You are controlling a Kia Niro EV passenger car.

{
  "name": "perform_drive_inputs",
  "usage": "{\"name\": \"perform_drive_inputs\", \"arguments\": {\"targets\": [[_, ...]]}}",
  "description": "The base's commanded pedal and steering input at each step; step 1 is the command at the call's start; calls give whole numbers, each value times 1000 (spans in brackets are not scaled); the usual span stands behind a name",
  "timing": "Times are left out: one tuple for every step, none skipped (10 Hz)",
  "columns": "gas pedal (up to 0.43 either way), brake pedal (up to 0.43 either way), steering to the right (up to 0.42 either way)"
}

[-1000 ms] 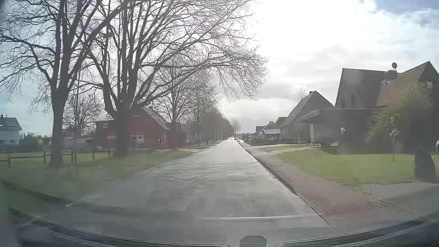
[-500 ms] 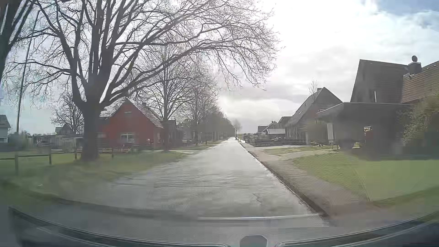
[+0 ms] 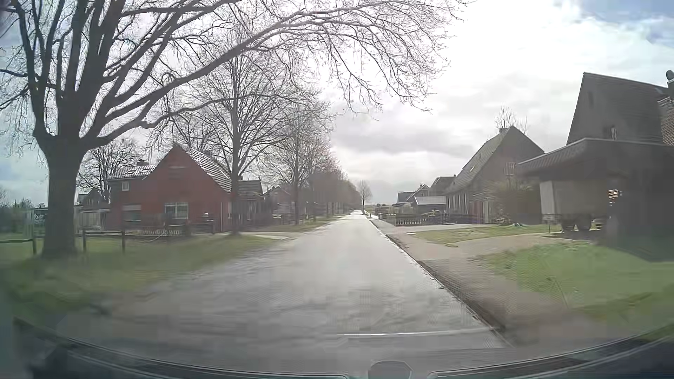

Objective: Follow the waypoints while adhering to traffic rules and regulations

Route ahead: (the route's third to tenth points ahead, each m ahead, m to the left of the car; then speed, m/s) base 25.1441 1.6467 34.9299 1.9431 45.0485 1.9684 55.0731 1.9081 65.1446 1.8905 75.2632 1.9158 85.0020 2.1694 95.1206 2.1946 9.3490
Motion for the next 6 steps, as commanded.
{"name": "perform_drive_inputs", "arguments": {"targets": [[157,0,-3],[169,0,-2],[169,0,0],[169,0,0],[157,0,0],[157,0,1]]}}
